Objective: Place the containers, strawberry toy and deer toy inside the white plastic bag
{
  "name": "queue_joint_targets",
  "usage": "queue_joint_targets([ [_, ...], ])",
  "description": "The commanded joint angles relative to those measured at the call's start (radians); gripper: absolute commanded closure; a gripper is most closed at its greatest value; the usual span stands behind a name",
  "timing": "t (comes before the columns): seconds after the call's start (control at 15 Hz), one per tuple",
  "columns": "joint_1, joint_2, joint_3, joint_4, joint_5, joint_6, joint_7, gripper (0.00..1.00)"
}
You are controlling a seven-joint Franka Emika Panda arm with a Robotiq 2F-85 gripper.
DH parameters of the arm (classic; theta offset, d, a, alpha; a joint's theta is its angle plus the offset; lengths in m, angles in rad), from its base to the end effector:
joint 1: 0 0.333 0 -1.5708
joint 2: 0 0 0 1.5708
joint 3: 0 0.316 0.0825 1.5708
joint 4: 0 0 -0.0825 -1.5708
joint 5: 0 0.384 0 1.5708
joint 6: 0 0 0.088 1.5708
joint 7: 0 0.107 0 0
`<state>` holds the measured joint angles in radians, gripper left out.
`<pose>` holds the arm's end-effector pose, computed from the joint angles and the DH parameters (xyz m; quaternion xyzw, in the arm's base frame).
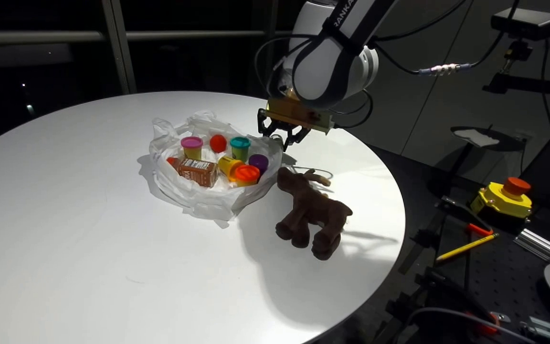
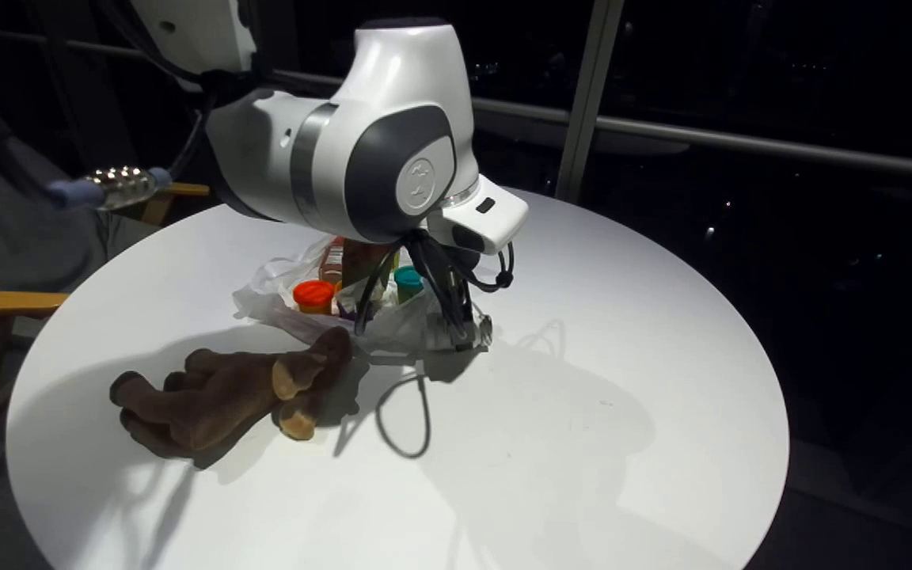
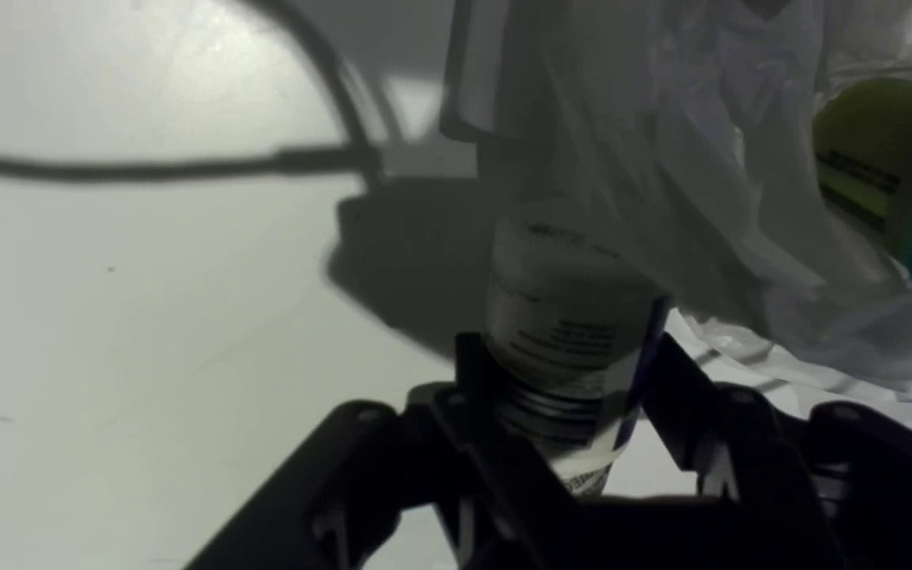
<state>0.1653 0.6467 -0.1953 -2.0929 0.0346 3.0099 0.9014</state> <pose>0.5977 -0.0198 0.1418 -0.8882 0.4344 -0.1492 0.0136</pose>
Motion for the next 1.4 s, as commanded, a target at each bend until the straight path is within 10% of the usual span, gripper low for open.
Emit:
queue_joint_targets([
  [0.0,0.153,-0.109,-0.106,-0.135,0.006,0.072,0.002,0.73],
  [0.47,0.664,-0.155,-0.642,-0.117,-0.583,-0.041,0.453,0.73],
  [0.67,0.884,-0.156,-0.752,-0.064,-0.773,-0.228,0.579,0.73],
  [0.87,0.907,-0.114,-0.645,0.018,-0.859,-0.341,0.572,0.73],
  [1.33,0.667,0.064,-0.314,0.239,-0.983,-0.414,0.573,0.73],
])
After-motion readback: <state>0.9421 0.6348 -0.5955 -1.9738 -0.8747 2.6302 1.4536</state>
